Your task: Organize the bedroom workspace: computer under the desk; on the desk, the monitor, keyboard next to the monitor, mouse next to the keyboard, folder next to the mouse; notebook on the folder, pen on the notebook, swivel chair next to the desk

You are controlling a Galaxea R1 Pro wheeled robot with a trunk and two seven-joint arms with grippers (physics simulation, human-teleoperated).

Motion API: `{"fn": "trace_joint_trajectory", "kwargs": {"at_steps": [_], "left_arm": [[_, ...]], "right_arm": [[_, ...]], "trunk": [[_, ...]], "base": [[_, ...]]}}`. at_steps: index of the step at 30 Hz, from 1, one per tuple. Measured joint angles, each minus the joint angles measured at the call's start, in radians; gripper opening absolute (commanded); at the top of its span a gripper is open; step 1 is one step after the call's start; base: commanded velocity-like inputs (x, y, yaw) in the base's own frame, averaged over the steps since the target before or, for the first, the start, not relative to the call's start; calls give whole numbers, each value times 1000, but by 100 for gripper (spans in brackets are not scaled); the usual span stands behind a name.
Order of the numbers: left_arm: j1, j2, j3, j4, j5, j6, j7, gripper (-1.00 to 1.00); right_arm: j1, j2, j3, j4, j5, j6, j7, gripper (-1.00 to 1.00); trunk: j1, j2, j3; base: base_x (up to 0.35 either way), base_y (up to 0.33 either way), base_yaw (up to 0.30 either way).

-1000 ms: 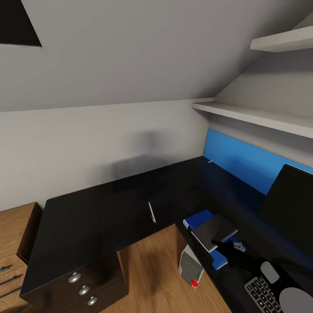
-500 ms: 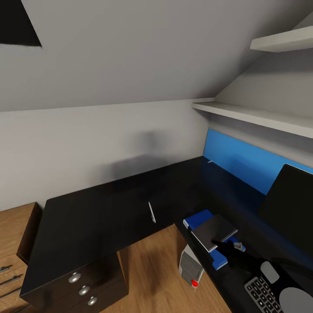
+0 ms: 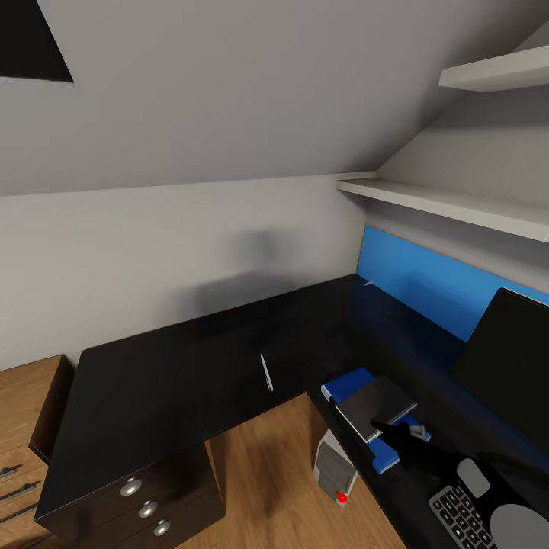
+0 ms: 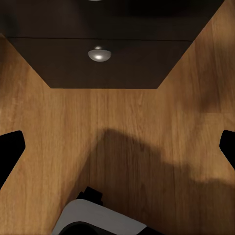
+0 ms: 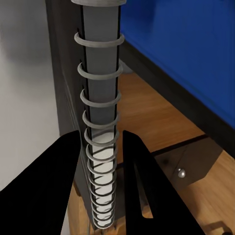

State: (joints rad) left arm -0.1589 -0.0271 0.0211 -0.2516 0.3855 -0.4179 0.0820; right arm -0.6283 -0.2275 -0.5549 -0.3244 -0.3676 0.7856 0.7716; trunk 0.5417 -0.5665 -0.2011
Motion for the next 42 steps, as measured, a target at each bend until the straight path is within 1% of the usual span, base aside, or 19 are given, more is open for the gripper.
{"fn": "trace_joint_trajectory", "kwargs": {"at_steps": [8, 17, 22, 42], "left_arm": [[0, 0, 0, 0, 0, 0, 0, 100], [0, -1, 0, -1, 0, 0, 0, 100], [0, -1, 0, -1, 0, -1, 0, 100], [0, 0, 0, -2, 0, -2, 0, 100]], "right_arm": [[0, -1, 0, 0, 0, 1, -2, -100], [0, -1, 0, 0, 1, 1, -24, -100], [0, -1, 0, 0, 1, 0, -26, -100], [0, -1, 0, 0, 0, 0, -26, -100]], "trunk": [[0, 0, 0], [0, 0, 0], [19, -35, -16], [19, -35, -16]], "base": [[0, 0, 0], [0, 0, 0], [0, 0, 0], [0, 0, 0]]}}
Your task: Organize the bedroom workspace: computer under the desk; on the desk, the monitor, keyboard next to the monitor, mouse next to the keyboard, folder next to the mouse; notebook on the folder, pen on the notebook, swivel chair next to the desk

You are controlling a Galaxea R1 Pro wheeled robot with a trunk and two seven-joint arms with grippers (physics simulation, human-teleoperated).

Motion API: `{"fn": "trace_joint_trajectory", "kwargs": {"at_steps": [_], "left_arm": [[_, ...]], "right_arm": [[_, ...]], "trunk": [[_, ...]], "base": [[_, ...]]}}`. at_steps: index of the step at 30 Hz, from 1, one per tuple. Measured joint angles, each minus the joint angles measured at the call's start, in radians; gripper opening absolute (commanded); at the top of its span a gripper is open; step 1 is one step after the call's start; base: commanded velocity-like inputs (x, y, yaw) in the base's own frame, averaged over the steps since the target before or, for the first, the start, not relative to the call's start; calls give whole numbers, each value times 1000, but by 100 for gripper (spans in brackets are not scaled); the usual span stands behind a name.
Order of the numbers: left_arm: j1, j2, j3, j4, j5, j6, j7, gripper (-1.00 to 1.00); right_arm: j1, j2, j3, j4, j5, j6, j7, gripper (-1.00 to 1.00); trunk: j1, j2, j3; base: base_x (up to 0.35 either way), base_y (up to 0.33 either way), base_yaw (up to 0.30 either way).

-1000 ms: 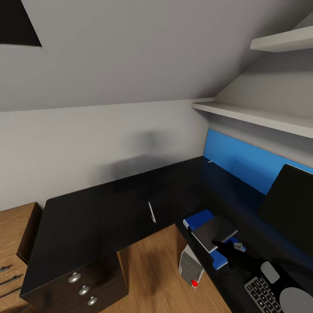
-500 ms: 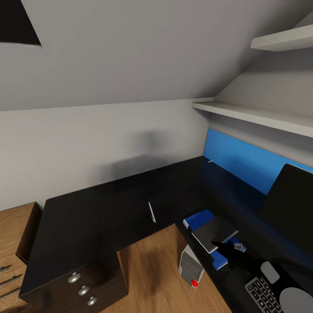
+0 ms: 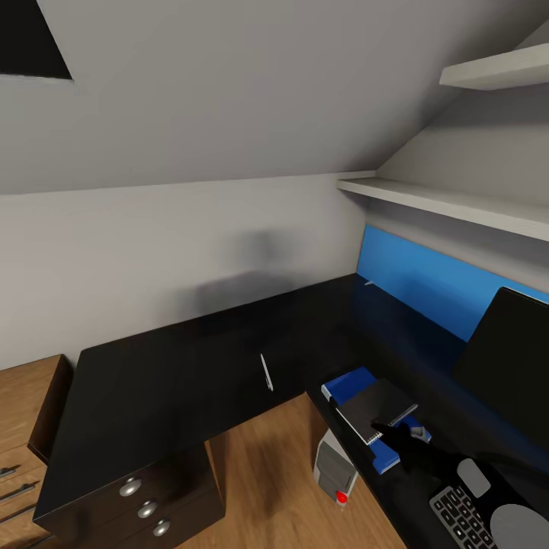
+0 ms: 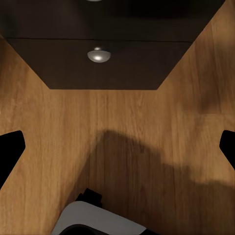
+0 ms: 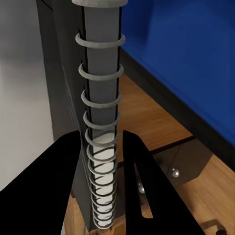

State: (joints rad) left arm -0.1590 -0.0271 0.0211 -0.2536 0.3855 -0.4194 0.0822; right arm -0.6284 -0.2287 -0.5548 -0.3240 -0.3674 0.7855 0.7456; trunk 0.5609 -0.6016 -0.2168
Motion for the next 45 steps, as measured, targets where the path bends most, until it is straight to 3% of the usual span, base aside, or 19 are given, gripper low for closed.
{"fn": "trace_joint_trajectory", "kwargs": {"at_steps": [25, 26, 45], "left_arm": [[0, 0, 1, 0, 0, 0, 0, 100], [0, 0, 1, 0, 0, 0, 0, 100], [0, 0, 1, 0, 0, 0, 0, 100]], "right_arm": [[0, -2, 1, -1, 0, 0, 0, -100], [0, -2, 2, -1, 0, 0, 0, 100], [0, -3, 3, -2, 1, -5, 0, 100]], "trunk": [[0, 0, 0], [0, 0, 0], [0, 0, 0]], "base": [[0, 0, 0], [0, 0, 0], [0, 0, 0]]}}
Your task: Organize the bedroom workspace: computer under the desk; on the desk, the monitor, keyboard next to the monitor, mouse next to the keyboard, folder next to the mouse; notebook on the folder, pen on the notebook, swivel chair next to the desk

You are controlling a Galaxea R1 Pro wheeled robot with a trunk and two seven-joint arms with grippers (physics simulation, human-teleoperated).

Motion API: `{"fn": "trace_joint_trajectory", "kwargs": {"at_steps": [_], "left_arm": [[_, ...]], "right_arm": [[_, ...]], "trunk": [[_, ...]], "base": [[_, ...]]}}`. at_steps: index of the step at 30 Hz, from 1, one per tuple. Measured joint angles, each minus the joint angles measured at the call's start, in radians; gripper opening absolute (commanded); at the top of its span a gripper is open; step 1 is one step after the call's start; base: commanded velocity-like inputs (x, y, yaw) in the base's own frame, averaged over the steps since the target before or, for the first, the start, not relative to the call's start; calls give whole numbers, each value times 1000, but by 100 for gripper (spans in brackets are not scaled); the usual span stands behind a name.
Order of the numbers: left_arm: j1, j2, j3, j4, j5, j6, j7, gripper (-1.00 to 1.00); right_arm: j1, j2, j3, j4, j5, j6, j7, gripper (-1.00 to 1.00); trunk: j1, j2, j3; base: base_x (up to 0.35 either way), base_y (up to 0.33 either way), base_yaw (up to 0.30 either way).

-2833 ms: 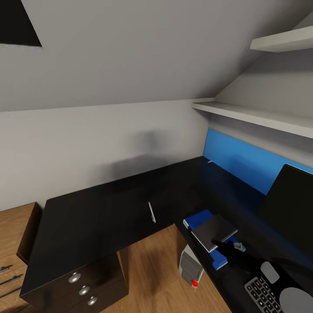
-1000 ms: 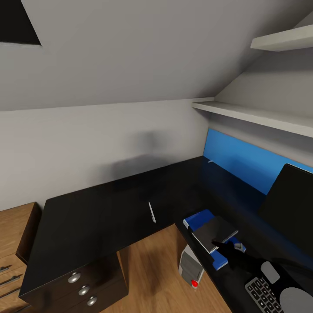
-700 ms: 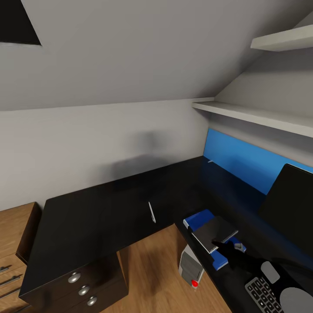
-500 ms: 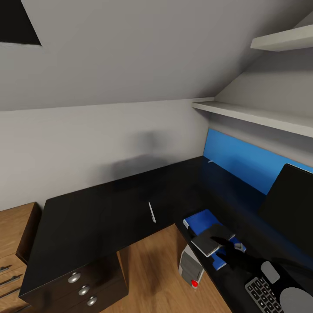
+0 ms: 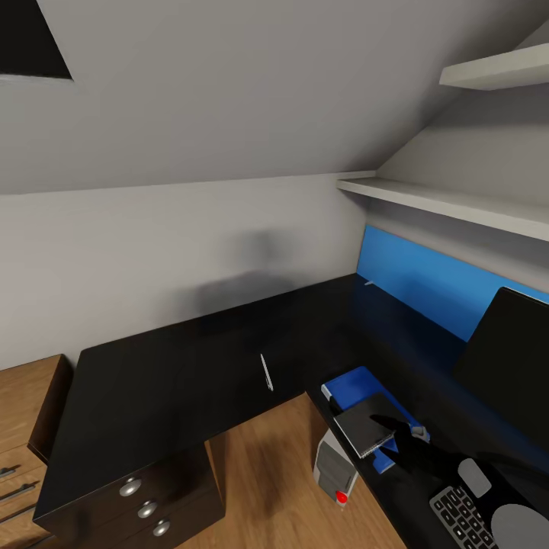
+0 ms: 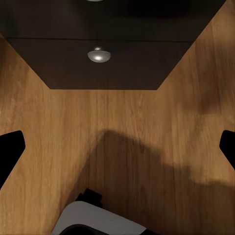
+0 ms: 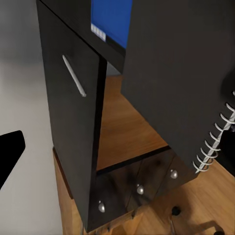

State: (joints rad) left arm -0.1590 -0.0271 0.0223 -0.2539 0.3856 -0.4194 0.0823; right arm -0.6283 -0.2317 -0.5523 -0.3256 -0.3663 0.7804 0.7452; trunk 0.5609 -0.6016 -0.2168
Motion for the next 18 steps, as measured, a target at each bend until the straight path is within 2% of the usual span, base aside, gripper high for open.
{"fn": "trace_joint_trajectory", "kwargs": {"at_steps": [5, 18], "left_arm": [[0, 0, 0, 0, 0, 0, 0, 100], [0, 0, 0, 1, 0, 0, 0, 100]], "right_arm": [[0, 0, 0, 0, 0, 0, 0, 100], [0, 0, 0, 0, 0, 0, 0, 100]], "trunk": [[0, 0, 0], [-50, 91, 41]], "base": [[0, 0, 0], [0, 0, 0]]}}
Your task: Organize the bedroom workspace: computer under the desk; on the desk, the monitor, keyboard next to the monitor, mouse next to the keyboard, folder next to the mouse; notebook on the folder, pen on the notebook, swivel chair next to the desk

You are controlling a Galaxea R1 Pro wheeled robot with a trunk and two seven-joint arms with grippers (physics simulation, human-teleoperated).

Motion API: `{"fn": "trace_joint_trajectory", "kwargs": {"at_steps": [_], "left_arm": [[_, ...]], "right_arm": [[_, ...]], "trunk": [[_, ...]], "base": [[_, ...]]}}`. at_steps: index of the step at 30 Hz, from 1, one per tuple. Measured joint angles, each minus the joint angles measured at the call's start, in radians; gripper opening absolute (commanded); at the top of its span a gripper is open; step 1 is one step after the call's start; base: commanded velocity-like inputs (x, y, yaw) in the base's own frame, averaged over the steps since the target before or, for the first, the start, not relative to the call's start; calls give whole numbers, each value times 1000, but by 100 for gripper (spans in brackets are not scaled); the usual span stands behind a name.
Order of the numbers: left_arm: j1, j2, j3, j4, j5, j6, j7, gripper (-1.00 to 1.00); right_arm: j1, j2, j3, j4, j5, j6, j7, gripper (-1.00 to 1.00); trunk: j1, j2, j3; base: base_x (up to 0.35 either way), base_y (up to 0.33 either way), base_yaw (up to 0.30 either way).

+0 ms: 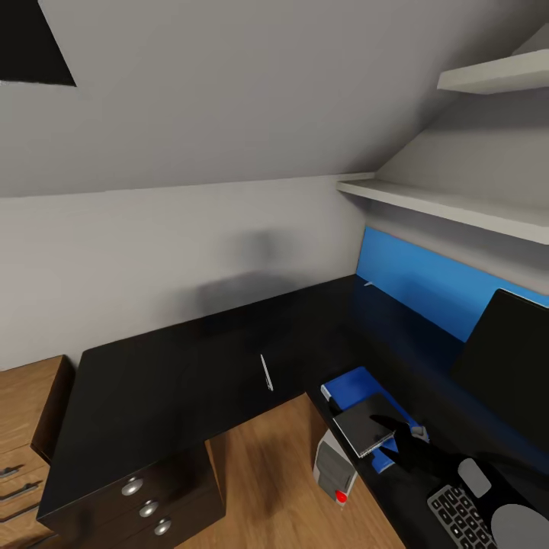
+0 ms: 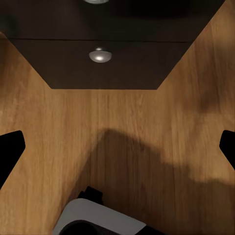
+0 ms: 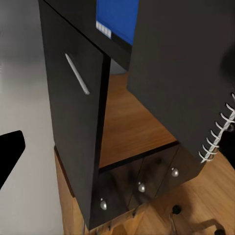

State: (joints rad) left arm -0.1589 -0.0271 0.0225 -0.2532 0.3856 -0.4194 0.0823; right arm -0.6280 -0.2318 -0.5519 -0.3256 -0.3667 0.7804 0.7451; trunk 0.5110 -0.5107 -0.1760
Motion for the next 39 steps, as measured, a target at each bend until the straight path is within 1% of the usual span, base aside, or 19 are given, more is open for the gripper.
{"fn": "trace_joint_trajectory", "kwargs": {"at_steps": [16, 25, 29, 35, 39], "left_arm": [[0, 0, 0, 0, 0, 0, 0, 100], [0, 0, 0, 0, 0, 0, 0, 100], [0, 0, 0, 0, 0, 0, 0, 100], [0, 0, 0, 0, 0, 0, 0, 100], [0, 0, 0, 0, 0, 0, 0, 100]], "right_arm": [[0, 0, 0, 0, 0, 0, 0, 100], [-1, 1, 1, -6, -1, -2, 4, 100], [-1, 2, 3, -16, -2, -3, 19, 100], [0, 8, 4, -89, -1, -4, 37, 100], [0, 19, 12, -118, 3, -4, 40, 100]], "trunk": [[-62, 112, 50], [-62, 113, 51], [-62, 113, 51], [-62, 113, 51], [-62, 113, 51]], "base": [[0, 0, 0], [0, 0, 0], [0, 0, 0], [0, 0, 0], [0, 0, 0]]}}
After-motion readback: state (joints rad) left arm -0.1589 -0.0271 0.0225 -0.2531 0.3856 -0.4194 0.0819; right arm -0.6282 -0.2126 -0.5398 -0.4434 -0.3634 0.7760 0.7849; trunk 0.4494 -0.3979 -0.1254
